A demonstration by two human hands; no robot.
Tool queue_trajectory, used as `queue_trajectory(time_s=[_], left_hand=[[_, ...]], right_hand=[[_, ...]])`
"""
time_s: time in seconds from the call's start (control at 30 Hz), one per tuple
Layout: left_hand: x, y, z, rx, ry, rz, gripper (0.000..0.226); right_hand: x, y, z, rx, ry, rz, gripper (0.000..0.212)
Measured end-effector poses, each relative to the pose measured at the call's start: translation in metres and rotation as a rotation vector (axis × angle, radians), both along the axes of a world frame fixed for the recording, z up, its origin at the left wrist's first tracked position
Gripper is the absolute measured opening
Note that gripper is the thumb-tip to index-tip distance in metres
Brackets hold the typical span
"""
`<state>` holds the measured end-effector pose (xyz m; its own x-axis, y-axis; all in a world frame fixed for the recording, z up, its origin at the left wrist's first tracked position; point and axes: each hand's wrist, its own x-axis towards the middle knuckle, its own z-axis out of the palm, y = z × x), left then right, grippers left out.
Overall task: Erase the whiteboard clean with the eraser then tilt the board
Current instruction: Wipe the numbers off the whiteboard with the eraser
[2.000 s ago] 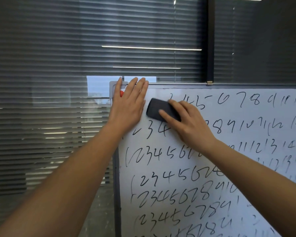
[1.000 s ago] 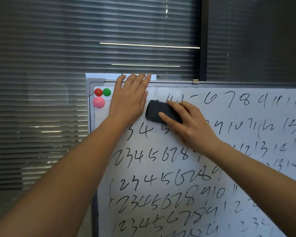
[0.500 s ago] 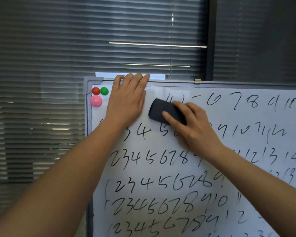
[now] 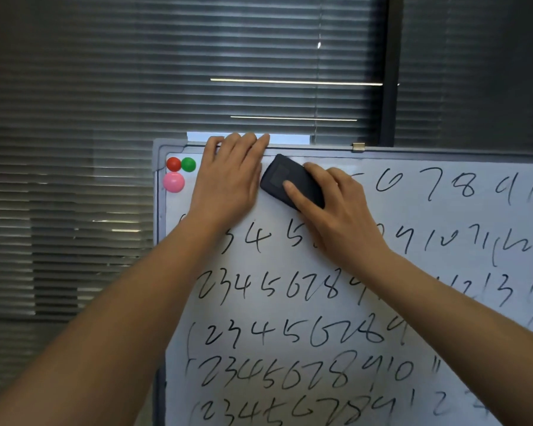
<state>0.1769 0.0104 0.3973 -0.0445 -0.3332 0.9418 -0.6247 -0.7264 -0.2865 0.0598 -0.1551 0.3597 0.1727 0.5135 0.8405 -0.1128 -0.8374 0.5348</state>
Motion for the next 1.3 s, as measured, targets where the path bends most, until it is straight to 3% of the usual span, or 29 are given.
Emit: queue_trajectory(time_s=[0.13,0.37,0.57,0.8,1.07,1.3], left_hand=[[0.0,0.0,0.0,0.015,0.021,0.021,0.043],[-0.014,-0.02,0.007,-0.07,0.072,0.078,0.041],[-0.023,-0.051,0.018,-0.104,0.108,0.107,0.045],[-0.019,-0.05,0.007,-0.153,0.064,-0.002,0.037],[-0.026,-0.054,0.006,-0.168,0.082,0.0,0.041],[-0.034,-0.049,0.006,-0.233,0.165,-0.211,0.044]], right_hand=[[-0.018,-0.027,-0.008,-0.133,0.095,-0.025,0.045],[-0.027,-0.046,0.004,-0.009,0.021,-0.043,0.043],[-0.022,-0.043,-0.008,-0.151,0.094,-0.002,0.05],[-0.027,-0.064,0.0,0.037,-0.034,0.003,0.048],[-0.022,-0.063,-0.016,-0.088,0.041,0.07,0.046],[-0.007,-0.037,-0.004,0.052,-0.024,0.049,0.05]])
